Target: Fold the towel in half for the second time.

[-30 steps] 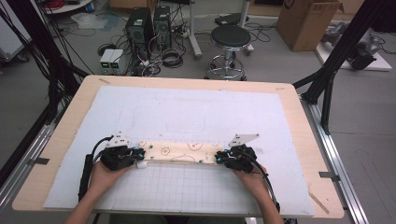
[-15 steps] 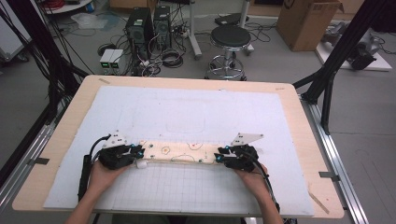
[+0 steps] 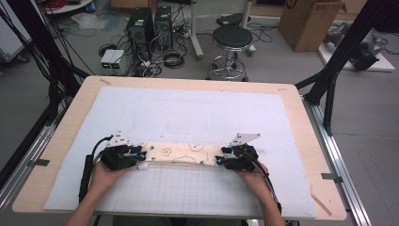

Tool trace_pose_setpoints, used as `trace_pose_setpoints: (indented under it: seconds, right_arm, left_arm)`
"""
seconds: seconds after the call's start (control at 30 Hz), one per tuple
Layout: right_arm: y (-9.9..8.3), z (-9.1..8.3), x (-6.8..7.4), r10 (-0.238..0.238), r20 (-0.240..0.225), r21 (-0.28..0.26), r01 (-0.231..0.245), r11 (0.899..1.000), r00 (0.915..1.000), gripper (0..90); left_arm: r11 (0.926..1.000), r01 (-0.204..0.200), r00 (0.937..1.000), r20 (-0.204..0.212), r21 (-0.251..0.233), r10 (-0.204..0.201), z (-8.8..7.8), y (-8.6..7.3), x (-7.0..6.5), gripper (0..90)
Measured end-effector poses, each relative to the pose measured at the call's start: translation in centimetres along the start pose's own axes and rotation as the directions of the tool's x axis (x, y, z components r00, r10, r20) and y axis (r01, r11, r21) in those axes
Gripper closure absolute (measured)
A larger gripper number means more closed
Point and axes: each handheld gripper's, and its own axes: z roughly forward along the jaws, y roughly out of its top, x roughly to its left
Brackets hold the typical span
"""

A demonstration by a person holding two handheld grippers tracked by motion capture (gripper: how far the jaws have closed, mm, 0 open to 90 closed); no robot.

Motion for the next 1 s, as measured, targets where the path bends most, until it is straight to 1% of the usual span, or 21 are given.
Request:
trace_pose_setpoints:
  seconds: [0.07, 0.2, 0.23, 0.27, 0.33, 0.37, 0.43, 0.53, 0.6, 0.63, 0.7, 0.83, 0.87, 0.9, 1.0]
  right_arm:
    - [-0.1, 0.0, 0.0, 0.017, -0.001, 0.007, -0.017, 1.000, 0.9999, 52.5]
    - [-0.1, 0.0, 0.1, 0.018, -0.002, 0.004, -0.018, 1.000, 0.9998, 51.6]
    - [-0.1, 0.0, 0.1, 0.031, -0.004, 0.004, -0.031, 1.000, 0.9995, 51.1]
    - [-0.1, -0.1, 0.0, 0.035, -0.010, -0.005, -0.035, 0.999, 0.9994, 50.5]
    - [-0.1, -0.3, -0.1, 0.056, -0.016, -0.017, -0.056, 0.998, 0.9983, 49.7]
    - [-0.1, -0.3, -0.1, 0.057, -0.015, -0.021, -0.057, 0.998, 0.9983, 48.9]
    - [0.0, -0.5, 0.0, 0.067, -0.015, -0.030, -0.067, 0.997, 0.9977, 46.7]
    - [0.0, -0.7, 0.1, 0.080, -0.019, -0.047, -0.081, 0.996, 0.9966, 43.5]
    - [0.1, -1.0, 0.2, 0.085, -0.014, -0.062, -0.085, 0.994, 0.9963, 41.5]
    - [0.1, -1.2, 0.2, 0.091, -0.012, -0.067, -0.091, 0.994, 0.9958, 40.4]
    - [0.1, -1.5, 0.1, 0.100, 0.001, -0.081, -0.099, 0.992, 0.9950, 37.6]
    - [0.1, -2.2, 0.0, 0.125, 0.021, -0.111, -0.122, 0.986, 0.9919, 33.0]
    - [0.1, -2.3, 0.0, 0.123, 0.024, -0.122, -0.119, 0.985, 0.9921, 31.6]
    - [0.1, -2.5, 0.0, 0.129, 0.031, -0.126, -0.124, 0.984, 0.9912, 30.4]
    - [0.0, -2.9, 0.0, 0.134, 0.040, -0.136, -0.127, 0.983, 0.9902, 26.5]
  left_arm:
    - [1.0000, 0.001, 1.0000, 0.004, 0.002, -0.001, 0.0, 0.0, 0.1, 64.8]
    - [1.0000, 0.002, 1.0000, 0.004, -0.001, -0.002, 0.0, -0.1, 0.1, 64.2]
    - [1.0000, 0.002, 1.0000, 0.004, -0.002, -0.002, 0.0, 0.0, 0.0, 63.8]
    - [1.0000, -0.005, 1.0000, 0.003, -0.003, 0.005, -0.1, 0.0, 0.1, 63.1]
    - [0.9999, -0.005, 1.0000, 0.001, -0.016, 0.005, -0.2, 0.0, -0.1, 61.5]
    - [0.9997, -0.012, 0.9999, -0.001, -0.022, 0.012, -0.3, 0.1, -0.1, 60.9]
    - [0.9990, -0.007, 1.0000, 0.004, -0.043, 0.008, -0.5, 0.1, -0.2, 59.0]
    - [0.9986, -0.003, 1.0000, 0.006, -0.054, 0.004, -0.8, 0.1, -0.1, 55.8]
    - [0.9980, 0.002, 1.0000, 0.010, -0.063, -0.001, -0.9, 0.2, -0.1, 54.3]
    - [0.9980, -0.003, 1.0000, 0.008, -0.064, 0.004, -1.0, 0.2, -0.1, 53.5]
    - [0.9974, 0.007, 0.9999, 0.013, -0.072, -0.006, -1.1, 0.2, -0.1, 51.0]
    - [0.9958, 0.012, 0.9999, 0.003, -0.090, -0.012, -1.7, 0.3, 0.0, 47.3]
    - [0.9953, 0.013, 0.9999, -0.002, -0.096, -0.013, -1.9, 0.3, 0.0, 45.7]
    - [0.9942, 0.021, 0.9998, -0.002, -0.105, -0.022, -2.0, 0.3, 0.0, 44.0]
    - [0.9933, 0.029, 0.9995, -0.008, -0.112, -0.030, -2.5, 0.2, 0.2, 41.1]
